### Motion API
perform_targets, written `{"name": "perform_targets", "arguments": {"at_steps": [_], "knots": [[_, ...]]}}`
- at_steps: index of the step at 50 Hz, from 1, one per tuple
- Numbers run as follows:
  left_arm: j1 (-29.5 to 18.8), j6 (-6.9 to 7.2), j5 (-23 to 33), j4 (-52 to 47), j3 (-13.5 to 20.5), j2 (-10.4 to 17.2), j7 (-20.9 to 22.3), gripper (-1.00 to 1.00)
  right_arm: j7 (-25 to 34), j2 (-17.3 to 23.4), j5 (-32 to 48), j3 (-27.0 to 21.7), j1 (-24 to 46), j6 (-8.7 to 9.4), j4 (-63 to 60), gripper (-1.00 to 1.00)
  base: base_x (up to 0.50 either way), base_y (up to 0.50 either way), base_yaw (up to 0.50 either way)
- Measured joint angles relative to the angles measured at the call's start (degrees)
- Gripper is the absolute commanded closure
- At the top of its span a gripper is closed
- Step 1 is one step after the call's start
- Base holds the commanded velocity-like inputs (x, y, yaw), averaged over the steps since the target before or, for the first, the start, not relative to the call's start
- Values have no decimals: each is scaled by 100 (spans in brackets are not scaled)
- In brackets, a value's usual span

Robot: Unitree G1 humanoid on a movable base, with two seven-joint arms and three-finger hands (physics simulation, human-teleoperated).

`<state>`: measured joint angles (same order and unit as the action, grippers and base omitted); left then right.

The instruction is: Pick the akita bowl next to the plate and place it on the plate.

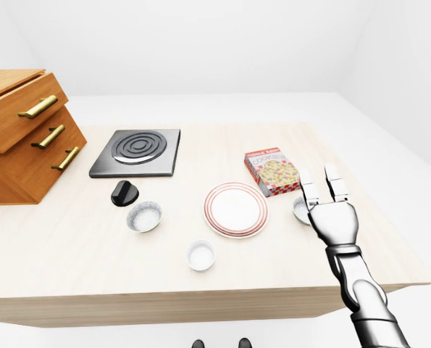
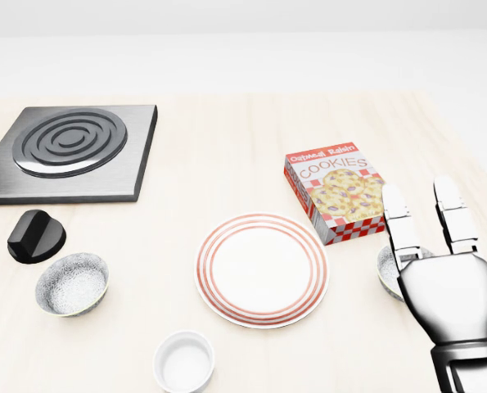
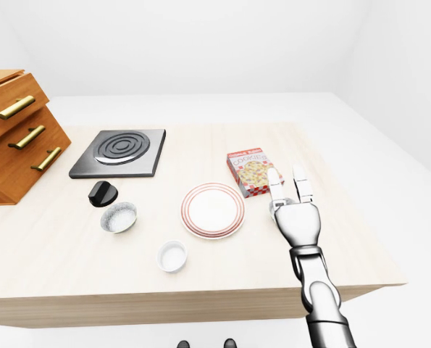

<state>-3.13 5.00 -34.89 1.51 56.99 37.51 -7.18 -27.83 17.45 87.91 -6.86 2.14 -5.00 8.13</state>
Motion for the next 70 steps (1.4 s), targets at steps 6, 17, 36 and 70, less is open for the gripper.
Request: {"name": "perform_targets", "arguments": {"at_steps": [6, 17, 36, 70], "knots": [[-2, 0, 6, -5, -1, 1, -3, -100, -73, 8, -112, 83, 76, 0, 381, -100, 0, 0, 0], [1, 0, 11, -5, -7, -7, 5, -100, -206, 56, -481, 200, 267, 0, 1099, -100, 0, 0, 0], [11, 0, 7, -56, 16, -20, 21, -100, -217, 194, -970, 352, 587, 0, 2166, -100, 0, 0, 0], [23, 0, -12, -87, 26, -38, 22, -100, -217, 375, -1391, 611, 1691, 0, 3700, -100, 0, 0, 0]]}}
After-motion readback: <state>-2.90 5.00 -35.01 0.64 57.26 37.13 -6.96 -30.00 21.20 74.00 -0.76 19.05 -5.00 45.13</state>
